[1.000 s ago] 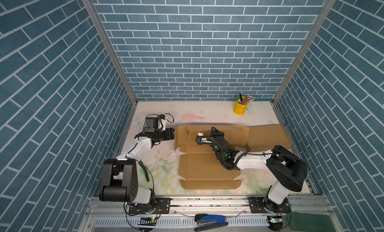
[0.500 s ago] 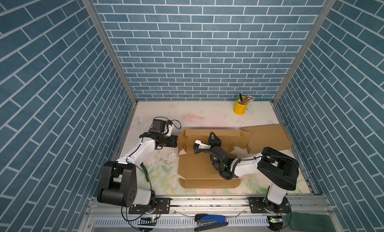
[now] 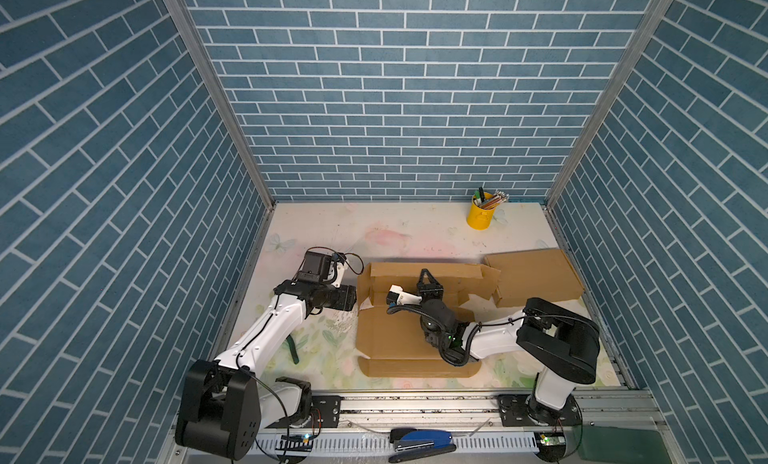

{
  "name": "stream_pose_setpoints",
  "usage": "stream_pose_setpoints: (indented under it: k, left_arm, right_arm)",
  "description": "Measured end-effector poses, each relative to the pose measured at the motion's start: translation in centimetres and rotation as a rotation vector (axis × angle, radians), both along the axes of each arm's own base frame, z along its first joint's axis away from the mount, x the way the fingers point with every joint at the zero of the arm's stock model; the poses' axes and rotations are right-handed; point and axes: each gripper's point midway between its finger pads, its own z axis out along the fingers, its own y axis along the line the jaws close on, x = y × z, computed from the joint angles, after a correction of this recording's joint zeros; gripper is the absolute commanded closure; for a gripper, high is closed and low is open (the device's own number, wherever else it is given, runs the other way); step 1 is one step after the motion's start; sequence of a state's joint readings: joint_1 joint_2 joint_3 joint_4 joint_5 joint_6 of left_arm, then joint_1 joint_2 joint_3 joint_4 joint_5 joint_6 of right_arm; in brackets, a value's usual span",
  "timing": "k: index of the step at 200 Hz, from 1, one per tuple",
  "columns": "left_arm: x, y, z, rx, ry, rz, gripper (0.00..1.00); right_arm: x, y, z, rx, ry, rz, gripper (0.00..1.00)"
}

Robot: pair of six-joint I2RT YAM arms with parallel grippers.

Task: Fold the paper box

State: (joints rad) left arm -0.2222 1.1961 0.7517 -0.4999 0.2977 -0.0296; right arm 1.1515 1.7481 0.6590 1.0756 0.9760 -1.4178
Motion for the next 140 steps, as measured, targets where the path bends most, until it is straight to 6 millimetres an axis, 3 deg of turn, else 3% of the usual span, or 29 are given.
stream_pose_setpoints:
  k: [44,91,113,140]
  left_arm:
    - [0.5,-1.6,1.3,-0.074,-0.056,-0.069,0.24]
    - [1.7,-3.0,1.2,-0.12,-0.018,-0.118,0.25]
    - [2.1,-2.6,1.6,-0.1,-0.012,-0.087,0.25]
    - [1.6,-0.3,3.0,-0.091,-0.035,0.041,0.27]
  right_arm:
    - [0.1,-0.3,0.0,-0.007,0.007,-0.012,1.0]
    - [0.2,-0.8,-0.2,0.003,0.022,-0.028,1.0]
    - [0.3,-0.9,-0.2,0.011,0.029,-0.032,1.0]
    - [0.2,-1.0,-0.2,0.019,0.042,-0.027,1.0]
